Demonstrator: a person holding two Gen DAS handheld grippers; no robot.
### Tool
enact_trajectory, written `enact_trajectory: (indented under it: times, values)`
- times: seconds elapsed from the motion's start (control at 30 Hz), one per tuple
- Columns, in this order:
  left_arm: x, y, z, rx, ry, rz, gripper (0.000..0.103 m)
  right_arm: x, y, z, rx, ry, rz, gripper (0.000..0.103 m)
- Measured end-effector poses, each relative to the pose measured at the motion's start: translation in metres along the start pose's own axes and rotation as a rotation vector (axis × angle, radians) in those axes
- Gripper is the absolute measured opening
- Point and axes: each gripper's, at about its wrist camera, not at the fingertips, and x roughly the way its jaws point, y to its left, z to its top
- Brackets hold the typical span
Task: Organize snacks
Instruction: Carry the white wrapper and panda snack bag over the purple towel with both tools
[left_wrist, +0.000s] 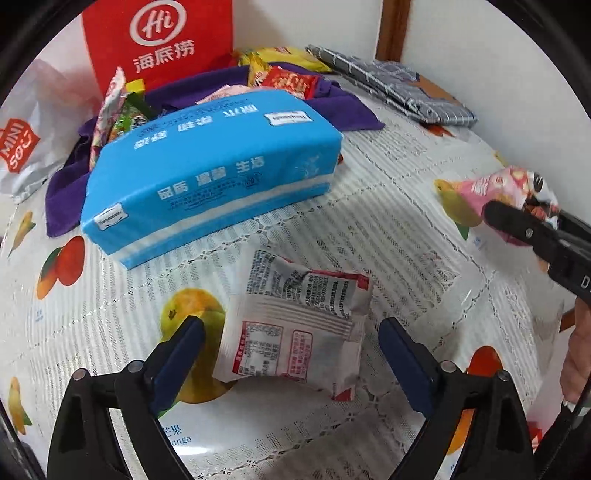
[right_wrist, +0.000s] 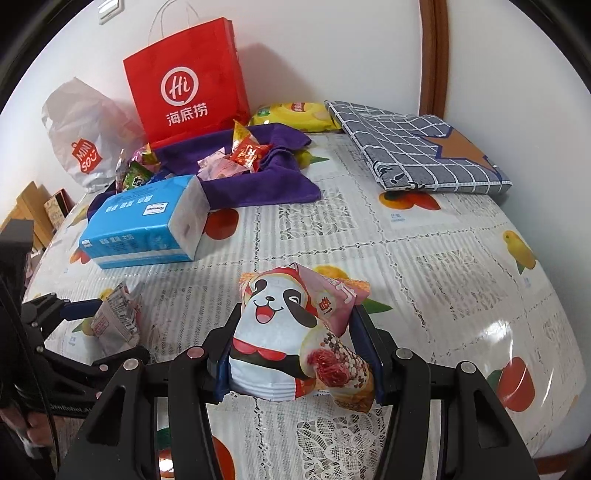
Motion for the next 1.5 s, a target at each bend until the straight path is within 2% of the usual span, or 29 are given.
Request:
enact_trajectory:
  times: [0.1,0.2,0.47,0.63,0.77,0.9,0.97,1.13,1.5]
  values:
    - [-0.008,0.007,-0.005,-0.001,-0.038,0.010,0.059,0.003,0.004,-0.003,-0.010,0.009,-0.001,0.055]
    - [-0.011,0.015,-0.008,0.011,-0.055,0.005,0.053,0.006,0.007,-0.005,-0.007,0.015,0.013,0.055]
    - [-0.014,0.027,-0.021,-0.026,-0.145,0.050,0.054,0.025,0.027,-0.012,-0.041,0.011,0.045,0.055]
    - [-0.013,0.030,-0.019,-0.045,-0.146,0.047,0.055,0.029,0.032,-0.016,-0.056,-0.005,0.075,0.055]
    - [-0.012,0.029,-0.019,-0.040,-0.141,0.052,0.056,0.031,0.035,-0.016,-0.066,-0.006,0.067,0.055]
    - [-0.012,0.030,-0.020,-0.052,-0.143,0.054,0.052,0.030,0.035,-0.015,-0.070,-0.002,0.065,0.055]
    - [-0.013,0.031,-0.019,-0.049,-0.136,0.047,0.048,0.029,0.036,-0.013,-0.069,0.001,0.067,0.054]
    - [-0.020,0.037,-0.017,-0.083,-0.113,-0.018,0.047,0.022,0.041,-0.006,-0.089,-0.009,0.062,0.054]
    - [-0.066,0.051,0.003,-0.131,-0.160,-0.036,0.047,-0.009,0.052,0.026,-0.108,-0.088,0.054,0.054]
